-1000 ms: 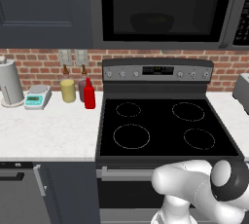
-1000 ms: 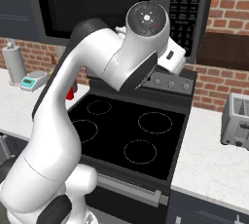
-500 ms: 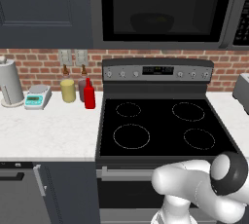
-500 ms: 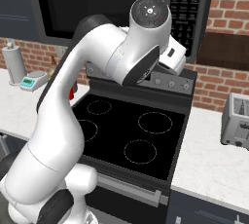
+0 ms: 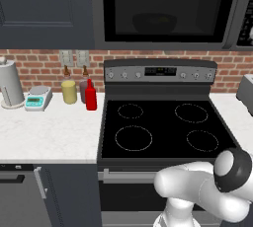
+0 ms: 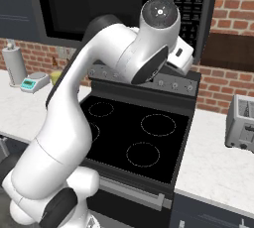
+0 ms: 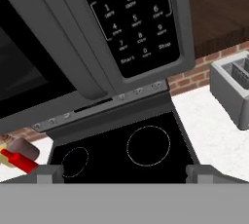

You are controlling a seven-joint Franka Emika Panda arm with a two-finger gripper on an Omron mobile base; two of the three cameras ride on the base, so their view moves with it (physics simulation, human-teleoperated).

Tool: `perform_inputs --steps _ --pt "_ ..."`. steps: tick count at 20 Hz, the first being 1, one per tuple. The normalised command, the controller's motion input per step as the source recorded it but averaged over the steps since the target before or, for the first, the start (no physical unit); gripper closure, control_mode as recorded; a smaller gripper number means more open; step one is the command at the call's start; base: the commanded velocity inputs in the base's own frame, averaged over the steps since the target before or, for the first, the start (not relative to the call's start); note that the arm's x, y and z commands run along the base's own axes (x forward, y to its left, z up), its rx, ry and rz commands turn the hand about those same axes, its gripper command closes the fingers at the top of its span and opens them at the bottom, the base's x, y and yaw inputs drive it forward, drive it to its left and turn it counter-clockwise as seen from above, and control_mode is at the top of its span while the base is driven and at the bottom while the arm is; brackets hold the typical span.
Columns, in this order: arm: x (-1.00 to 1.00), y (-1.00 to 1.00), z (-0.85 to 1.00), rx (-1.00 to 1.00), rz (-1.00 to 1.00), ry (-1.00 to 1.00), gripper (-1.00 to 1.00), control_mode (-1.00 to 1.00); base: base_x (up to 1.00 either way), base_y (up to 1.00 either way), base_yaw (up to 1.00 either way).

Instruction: Pick the lime from the sink and place it in the bowl. Then pick the bowl and place it in the microwave. Then close the microwave door and press the start button.

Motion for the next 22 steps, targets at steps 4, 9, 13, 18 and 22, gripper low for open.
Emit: perform_inputs --steps 4,9,13,18,22 --pt "0.36 -0.17 -0.12 0.0 0.0 -0.03 -1.0 -1.0 0.0 0.0 0.0" --pt "0.32 -0.19 -0.11 0.0 0.01 -0.02 -1.0 -1.0 0.0 0.0 0.0" --pt "0.29 -0.06 -0.03 0.0 0.0 -0.01 -1.0 -1.0 0.0 0.0 0.0" --pt "0.24 -0.06 0.0 0.0 0.0 -0.02 -1.0 -1.0 0.0 0.0 0.0" --pt "0.31 -0.09 0.0 0.0 0.0 0.0 -1.0 -1.0 0.0 0.0 0.0"
